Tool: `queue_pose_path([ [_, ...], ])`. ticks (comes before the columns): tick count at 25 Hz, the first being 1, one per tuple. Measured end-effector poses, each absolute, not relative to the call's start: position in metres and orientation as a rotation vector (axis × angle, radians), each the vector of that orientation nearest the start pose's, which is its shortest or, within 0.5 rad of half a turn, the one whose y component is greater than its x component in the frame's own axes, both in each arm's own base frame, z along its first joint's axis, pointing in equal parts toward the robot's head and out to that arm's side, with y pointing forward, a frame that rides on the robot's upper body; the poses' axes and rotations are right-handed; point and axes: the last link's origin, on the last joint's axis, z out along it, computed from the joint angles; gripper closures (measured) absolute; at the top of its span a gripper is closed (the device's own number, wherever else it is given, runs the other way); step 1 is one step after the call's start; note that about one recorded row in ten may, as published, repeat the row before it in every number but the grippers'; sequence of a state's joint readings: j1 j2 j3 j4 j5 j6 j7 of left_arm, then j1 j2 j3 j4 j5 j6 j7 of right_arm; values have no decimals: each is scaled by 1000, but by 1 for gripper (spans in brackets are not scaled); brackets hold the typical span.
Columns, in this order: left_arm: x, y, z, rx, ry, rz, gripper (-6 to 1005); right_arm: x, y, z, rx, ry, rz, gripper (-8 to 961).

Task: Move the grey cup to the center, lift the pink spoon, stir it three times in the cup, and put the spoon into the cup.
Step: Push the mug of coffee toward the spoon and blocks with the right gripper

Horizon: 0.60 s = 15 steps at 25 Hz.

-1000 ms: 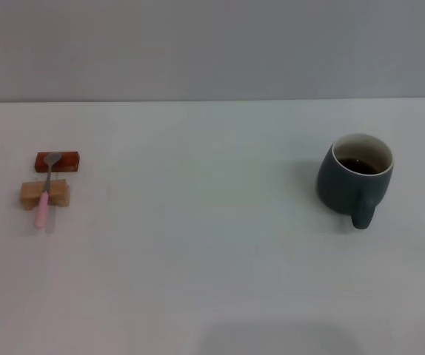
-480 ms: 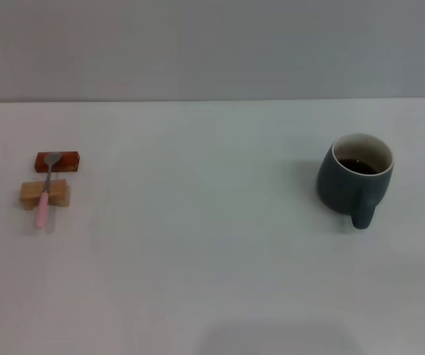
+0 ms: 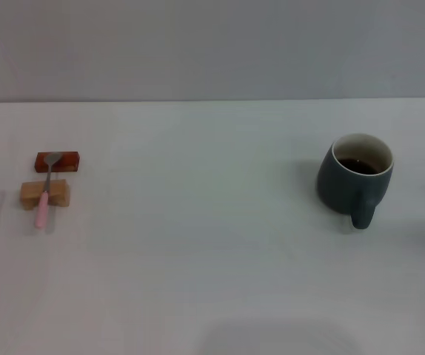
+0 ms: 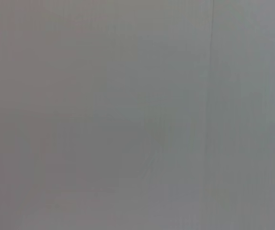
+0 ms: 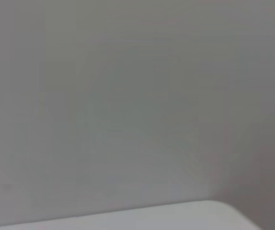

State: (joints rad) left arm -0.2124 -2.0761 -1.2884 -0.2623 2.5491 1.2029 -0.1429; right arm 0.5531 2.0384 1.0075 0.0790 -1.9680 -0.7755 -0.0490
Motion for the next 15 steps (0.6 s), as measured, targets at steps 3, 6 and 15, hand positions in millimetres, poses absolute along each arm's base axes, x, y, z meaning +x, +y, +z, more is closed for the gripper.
queue_pose_path([
  [3, -381, 277, 29, -1301, -616, -651, 214, 386, 369, 20, -1363, 818, 320, 954],
  [6, -380, 278, 29, -1303, -612, -655, 214, 378, 374, 14, -1395, 816, 327, 955],
  [15, -377, 280, 29, -1304, -606, -665, 216, 364, 378, -3, -1460, 810, 346, 955],
])
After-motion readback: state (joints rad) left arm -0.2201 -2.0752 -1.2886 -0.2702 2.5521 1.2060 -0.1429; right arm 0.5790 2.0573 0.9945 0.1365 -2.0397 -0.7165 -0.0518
